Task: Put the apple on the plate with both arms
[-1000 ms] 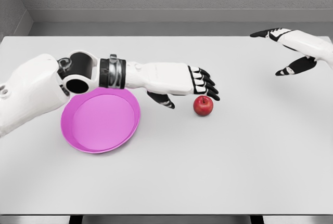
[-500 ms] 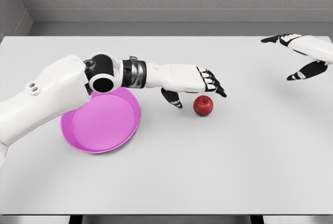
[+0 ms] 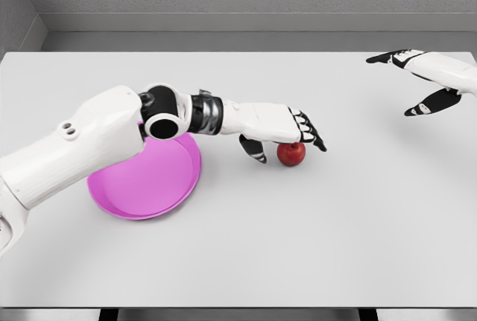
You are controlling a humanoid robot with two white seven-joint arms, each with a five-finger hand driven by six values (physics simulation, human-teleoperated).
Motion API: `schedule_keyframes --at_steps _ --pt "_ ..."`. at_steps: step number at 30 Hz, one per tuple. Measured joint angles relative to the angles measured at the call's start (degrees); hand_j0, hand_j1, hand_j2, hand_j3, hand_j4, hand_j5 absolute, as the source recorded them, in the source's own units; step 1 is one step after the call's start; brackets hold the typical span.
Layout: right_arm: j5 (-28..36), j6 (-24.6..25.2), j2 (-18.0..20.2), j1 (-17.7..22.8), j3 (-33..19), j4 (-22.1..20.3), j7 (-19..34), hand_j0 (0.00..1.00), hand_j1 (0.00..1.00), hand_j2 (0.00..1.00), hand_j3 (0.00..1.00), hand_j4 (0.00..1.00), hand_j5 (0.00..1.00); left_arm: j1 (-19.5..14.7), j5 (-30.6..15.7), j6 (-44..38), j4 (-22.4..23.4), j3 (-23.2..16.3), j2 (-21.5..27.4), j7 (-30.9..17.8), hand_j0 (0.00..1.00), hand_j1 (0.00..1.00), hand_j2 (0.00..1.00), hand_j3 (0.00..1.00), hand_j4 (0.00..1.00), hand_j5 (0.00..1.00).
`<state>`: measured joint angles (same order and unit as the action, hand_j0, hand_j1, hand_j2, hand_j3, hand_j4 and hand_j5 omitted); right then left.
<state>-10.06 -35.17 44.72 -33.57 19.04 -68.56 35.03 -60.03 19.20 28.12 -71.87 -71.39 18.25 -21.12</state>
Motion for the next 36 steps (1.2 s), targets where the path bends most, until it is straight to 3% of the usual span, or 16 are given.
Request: schedule_keyframes --at_steps 15,20,26,36 --pt "-0.14 0.00 -0.01 0.00 0.14 -1.05 0.00 1.00 1.00 1.00 1.00 1.00 1.00 0.26 2.80 -2.31 1.78 -0.40 -2.35 0.06 0.94 0.94 0.94 0.94 0.94 0.94" --pt "-0.18 0.00 0.01 0.18 0.15 -1.23 0.00 1.00 1.00 1.00 1.00 1.00 1.00 0.35 3.30 -2.56 1.81 -0.42 -2.63 0.06 0.87 0.87 0.87 0.87 0.87 0.87" --pt "-0.19 0.00 0.11 0.53 0.15 -1.29 0.00 1.00 1.00 1.00 1.00 1.00 1.00 0.44 3.78 -2.66 1.85 -1.70 -2.90 0.08 0.87 0.87 0.87 0.87 0.87 0.87" --pt "-0.19 0.00 0.11 0.79 0.15 -2.16 0.00 1.00 1.00 1.00 1.00 1.00 1.00 0.18 4.23 -3.14 4.47 -2.32 -4.24 0.08 0.87 0.87 0.87 0.87 0.87 0.87"
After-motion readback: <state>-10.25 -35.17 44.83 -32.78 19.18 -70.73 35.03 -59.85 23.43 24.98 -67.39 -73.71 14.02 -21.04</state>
